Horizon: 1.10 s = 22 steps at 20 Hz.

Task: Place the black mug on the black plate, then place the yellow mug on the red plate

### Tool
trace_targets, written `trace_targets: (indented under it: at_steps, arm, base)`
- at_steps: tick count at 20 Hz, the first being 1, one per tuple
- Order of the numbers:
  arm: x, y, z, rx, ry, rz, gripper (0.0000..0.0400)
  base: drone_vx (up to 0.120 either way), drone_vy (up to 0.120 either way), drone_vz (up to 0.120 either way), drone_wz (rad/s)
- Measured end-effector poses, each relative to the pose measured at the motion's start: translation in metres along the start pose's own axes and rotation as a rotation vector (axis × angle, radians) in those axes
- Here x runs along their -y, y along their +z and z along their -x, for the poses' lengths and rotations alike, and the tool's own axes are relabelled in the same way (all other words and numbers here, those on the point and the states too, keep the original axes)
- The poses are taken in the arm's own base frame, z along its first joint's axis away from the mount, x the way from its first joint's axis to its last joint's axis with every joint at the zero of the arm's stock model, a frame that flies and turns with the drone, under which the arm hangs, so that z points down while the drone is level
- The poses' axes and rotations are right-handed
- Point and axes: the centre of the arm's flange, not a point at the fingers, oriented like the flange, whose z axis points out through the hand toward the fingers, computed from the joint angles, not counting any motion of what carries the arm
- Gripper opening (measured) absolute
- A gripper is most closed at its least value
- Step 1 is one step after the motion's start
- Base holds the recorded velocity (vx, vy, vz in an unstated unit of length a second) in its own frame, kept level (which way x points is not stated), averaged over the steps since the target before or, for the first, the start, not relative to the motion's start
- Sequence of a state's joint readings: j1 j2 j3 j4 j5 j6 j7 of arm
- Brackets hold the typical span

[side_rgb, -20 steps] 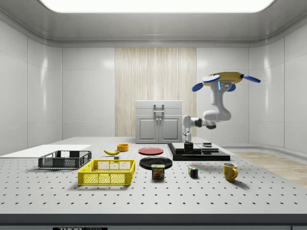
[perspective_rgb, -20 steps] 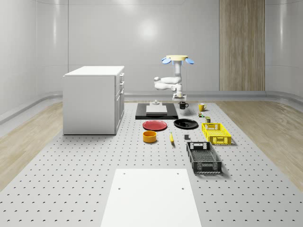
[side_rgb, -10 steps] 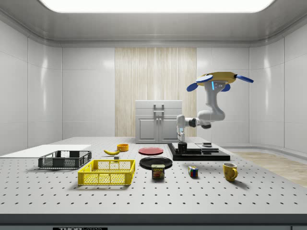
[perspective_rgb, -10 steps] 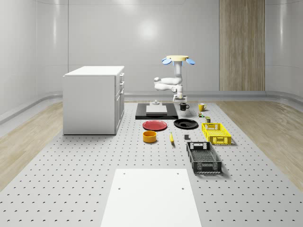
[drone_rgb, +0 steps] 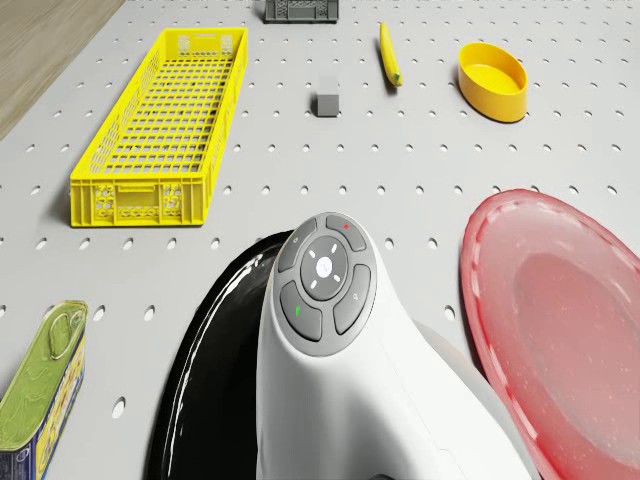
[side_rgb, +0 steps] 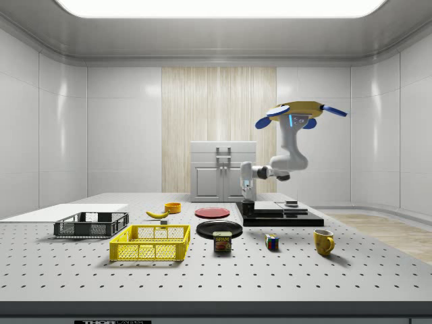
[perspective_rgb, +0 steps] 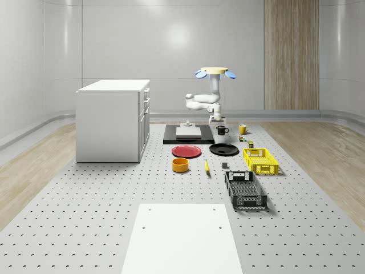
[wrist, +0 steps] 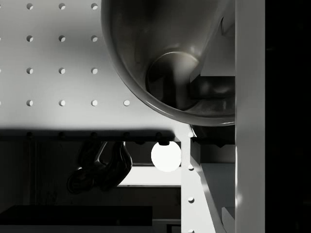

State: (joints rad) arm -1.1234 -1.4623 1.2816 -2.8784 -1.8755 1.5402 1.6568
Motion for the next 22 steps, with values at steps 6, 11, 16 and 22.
trace_targets:
  at_steps: [6, 11, 16, 22]
  arm:
    - [0.0000, 0.0000, 0.0000, 0.000, 0.000, 0.000, 0.0110]
    - [0.0000, 0.0000, 0.0000, 0.000, 0.000, 0.000, 0.0110]
    - [0.0000, 0.0000, 0.0000, 0.000, 0.000, 0.000, 0.0110]
    - [0.0000, 0.0000, 0.0000, 0.000, 0.000, 0.000, 0.0110]
  base:
    - [0.120, 0.000, 0.000, 0.000]
    - [0.120, 0.000, 0.000, 0.000]
    - [0.120, -0.008, 0.000, 0.000]
    - [0.120, -0.033, 0.000, 0.000]
